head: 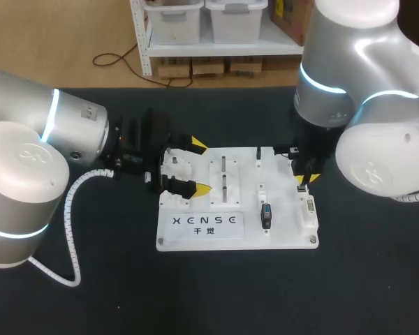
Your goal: Insert the Ethernet cable into its matching sockets.
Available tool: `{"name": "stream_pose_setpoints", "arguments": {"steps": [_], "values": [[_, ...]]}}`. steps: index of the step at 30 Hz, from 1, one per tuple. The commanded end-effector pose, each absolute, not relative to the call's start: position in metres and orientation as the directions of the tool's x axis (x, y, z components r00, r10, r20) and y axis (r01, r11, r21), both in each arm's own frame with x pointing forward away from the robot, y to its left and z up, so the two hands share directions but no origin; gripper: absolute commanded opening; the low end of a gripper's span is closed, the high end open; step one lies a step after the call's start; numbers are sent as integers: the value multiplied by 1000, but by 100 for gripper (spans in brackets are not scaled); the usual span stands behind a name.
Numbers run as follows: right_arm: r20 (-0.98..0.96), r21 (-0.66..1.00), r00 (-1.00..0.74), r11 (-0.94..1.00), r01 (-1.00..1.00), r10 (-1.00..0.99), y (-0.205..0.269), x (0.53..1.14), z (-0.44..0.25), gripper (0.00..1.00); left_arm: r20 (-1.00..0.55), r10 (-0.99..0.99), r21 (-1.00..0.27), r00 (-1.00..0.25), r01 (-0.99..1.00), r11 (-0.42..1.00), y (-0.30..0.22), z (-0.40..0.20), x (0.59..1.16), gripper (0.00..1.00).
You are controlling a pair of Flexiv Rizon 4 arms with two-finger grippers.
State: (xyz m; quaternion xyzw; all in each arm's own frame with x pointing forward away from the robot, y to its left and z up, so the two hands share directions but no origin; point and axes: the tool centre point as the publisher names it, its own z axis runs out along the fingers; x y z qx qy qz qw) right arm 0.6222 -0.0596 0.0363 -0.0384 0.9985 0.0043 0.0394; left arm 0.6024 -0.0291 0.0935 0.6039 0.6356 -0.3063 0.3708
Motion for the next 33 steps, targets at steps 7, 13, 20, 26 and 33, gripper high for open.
{"name": "stream_pose_setpoints", "arguments": {"steps": [7, 13, 20, 26, 33], "values": [[-79, -2, -994, 997, -79, -79, -62, 622, 29, 0, -843, 537, 61, 7, 995, 82, -28, 92, 603, 100], [-72, -2, -994, 997, -80, -80, -60, 619, 26, 0, -843, 537, 61, 7, 995, 82, -28, 92, 603, 100], [-73, -1, -994, 996, -86, -86, -57, 622, 26, 0, -843, 537, 61, 7, 995, 82, -28, 92, 603, 100], [-70, 2, -994, 996, -88, -88, -57, 623, 34, 0, -843, 537, 61, 7, 995, 82, -28, 92, 603, 100], [-47, 17, -996, 997, -73, -73, -61, 624, 35, 0, -843, 537, 61, 7, 995, 82, -28, 92, 603, 100]]}}
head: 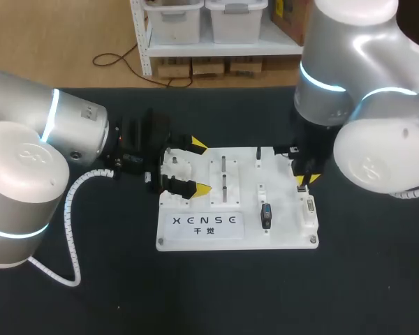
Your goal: Insert the Ethernet cable into its matching sockets.
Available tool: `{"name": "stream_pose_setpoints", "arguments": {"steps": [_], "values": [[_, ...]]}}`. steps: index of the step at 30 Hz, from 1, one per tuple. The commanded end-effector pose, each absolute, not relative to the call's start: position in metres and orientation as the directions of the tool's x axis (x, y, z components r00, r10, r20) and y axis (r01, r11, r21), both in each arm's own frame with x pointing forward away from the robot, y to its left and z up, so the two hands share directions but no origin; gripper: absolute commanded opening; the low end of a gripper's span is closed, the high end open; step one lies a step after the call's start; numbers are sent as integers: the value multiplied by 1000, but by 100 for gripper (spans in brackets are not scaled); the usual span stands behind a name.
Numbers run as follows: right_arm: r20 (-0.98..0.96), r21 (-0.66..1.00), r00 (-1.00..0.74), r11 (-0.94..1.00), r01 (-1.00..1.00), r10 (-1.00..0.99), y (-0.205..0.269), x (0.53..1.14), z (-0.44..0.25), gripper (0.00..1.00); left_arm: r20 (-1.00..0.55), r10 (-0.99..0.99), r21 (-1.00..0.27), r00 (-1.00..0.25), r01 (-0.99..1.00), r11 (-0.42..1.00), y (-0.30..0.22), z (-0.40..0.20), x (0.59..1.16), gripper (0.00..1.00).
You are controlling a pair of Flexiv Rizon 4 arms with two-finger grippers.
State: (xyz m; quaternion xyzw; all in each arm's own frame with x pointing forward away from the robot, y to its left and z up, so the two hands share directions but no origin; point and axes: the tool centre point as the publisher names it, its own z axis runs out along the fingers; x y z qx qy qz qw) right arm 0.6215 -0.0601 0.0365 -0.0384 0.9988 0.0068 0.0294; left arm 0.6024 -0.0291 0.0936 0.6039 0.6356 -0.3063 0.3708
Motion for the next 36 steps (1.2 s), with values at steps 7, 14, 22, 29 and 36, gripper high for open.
{"name": "stream_pose_setpoints", "arguments": {"steps": [7, 14, 22, 29, 36], "values": [[-42, 17, -996, 997, -74, -73, -61, 625, 37, 0, -843, 537, 61, 7, 995, 82, -28, 92, 603, 100], [-42, 21, -995, 996, -86, -85, -56, 625, 40, 0, -843, 537, 61, 7, 995, 82, -28, 92, 603, 100], [-34, 19, -995, 996, -92, -91, -55, 622, 41, 0, -843, 537, 61, 7, 995, 82, -28, 92, 603, 100], [-39, 11, -995, 996, -89, -89, -60, 623, 38, 0, -843, 537, 61, 7, 995, 82, -28, 92, 603, 100], [-38, 11, -996, 997, -81, -81, -63, 624, 34, 0, -843, 537, 61, 7, 995, 82, -28, 92, 603, 100]]}}
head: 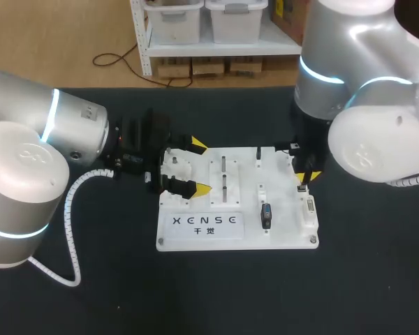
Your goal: Insert the Ethernet cable into its matching sockets.
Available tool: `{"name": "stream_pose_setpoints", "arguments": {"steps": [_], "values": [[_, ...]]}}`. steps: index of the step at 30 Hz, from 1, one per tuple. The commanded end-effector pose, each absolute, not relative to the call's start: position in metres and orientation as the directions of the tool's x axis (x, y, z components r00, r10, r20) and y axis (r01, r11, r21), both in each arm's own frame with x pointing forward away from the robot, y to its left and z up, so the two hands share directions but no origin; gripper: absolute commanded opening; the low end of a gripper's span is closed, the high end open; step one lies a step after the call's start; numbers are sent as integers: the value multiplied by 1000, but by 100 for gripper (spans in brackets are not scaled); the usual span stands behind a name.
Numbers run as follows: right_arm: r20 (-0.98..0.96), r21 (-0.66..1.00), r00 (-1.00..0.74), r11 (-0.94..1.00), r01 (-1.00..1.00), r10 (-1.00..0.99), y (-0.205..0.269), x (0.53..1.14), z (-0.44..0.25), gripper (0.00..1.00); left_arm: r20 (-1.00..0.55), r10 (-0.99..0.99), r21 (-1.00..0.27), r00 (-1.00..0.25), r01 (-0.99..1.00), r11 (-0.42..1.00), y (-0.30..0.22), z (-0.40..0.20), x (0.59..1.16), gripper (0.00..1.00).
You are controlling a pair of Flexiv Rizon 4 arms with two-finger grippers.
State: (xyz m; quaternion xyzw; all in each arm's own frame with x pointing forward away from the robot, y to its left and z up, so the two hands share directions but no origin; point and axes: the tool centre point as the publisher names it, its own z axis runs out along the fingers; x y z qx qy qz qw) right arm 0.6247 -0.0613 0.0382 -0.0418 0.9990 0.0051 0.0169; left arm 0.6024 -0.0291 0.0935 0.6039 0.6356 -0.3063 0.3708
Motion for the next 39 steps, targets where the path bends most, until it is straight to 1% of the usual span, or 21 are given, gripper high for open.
{"name": "stream_pose_setpoints", "arguments": {"steps": [1, 17, 39], "values": [[-39, 12, -996, 997, -81, -80, -63, 624, 34, 0, -843, 537, 61, 7, 995, 82, -28, 92, 603, 100], [-41, 19, -995, 995, -97, -96, -56, 626, 34, 0, -843, 537, 61, 7, 995, 82, -28, 92, 603, 100], [-17, -8, -994, 994, -111, -111, -59, 622, 16, 0, -843, 537, 61, 7, 995, 82, -28, 92, 603, 100]]}}
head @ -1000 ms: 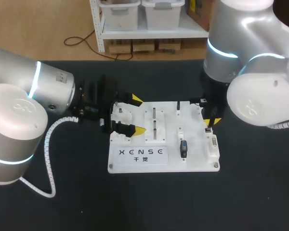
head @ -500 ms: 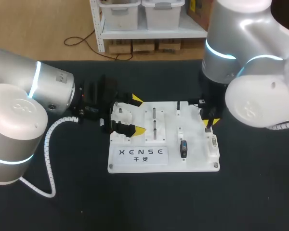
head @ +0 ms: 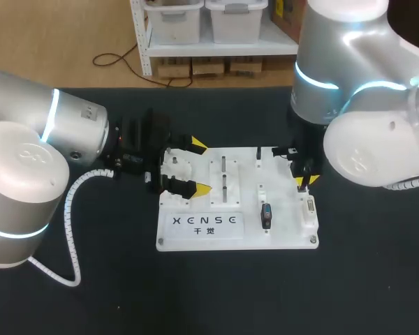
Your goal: Insert the Ethernet cable into its matching sockets.
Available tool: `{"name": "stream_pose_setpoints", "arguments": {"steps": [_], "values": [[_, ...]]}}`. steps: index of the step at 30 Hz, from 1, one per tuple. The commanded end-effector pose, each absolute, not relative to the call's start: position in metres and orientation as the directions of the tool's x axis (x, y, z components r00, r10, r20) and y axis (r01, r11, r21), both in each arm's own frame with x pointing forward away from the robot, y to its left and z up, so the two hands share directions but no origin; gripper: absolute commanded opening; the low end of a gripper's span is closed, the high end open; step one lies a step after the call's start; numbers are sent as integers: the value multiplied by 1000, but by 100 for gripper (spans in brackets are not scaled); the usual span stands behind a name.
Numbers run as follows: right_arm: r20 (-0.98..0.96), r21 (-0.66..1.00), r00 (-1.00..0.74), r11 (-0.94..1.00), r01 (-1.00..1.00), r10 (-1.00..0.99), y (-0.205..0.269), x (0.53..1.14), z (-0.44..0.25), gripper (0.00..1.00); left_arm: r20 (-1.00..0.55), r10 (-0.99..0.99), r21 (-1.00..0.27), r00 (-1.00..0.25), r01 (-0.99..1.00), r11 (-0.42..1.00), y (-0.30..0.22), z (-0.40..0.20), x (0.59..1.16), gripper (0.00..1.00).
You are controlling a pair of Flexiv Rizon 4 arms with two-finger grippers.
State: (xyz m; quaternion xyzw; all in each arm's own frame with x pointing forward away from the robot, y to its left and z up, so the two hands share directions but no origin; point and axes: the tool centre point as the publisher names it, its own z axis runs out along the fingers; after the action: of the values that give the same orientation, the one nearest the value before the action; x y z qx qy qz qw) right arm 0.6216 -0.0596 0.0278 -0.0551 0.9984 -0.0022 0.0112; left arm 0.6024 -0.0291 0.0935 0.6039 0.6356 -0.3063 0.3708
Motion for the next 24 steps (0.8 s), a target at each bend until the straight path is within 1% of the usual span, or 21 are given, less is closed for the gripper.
{"name": "stream_pose_setpoints", "arguments": {"steps": [1, 24], "values": [[-14, -9, -994, 994, -111, -111, -59, 622, 15, 0, -843, 537, 61, 7, 995, 82, -28, 92, 603, 100], [-28, -6, -994, 994, -105, -105, -60, 623, 7, 0, -843, 537, 61, 7, 995, 82, -28, 92, 603, 100]]}}
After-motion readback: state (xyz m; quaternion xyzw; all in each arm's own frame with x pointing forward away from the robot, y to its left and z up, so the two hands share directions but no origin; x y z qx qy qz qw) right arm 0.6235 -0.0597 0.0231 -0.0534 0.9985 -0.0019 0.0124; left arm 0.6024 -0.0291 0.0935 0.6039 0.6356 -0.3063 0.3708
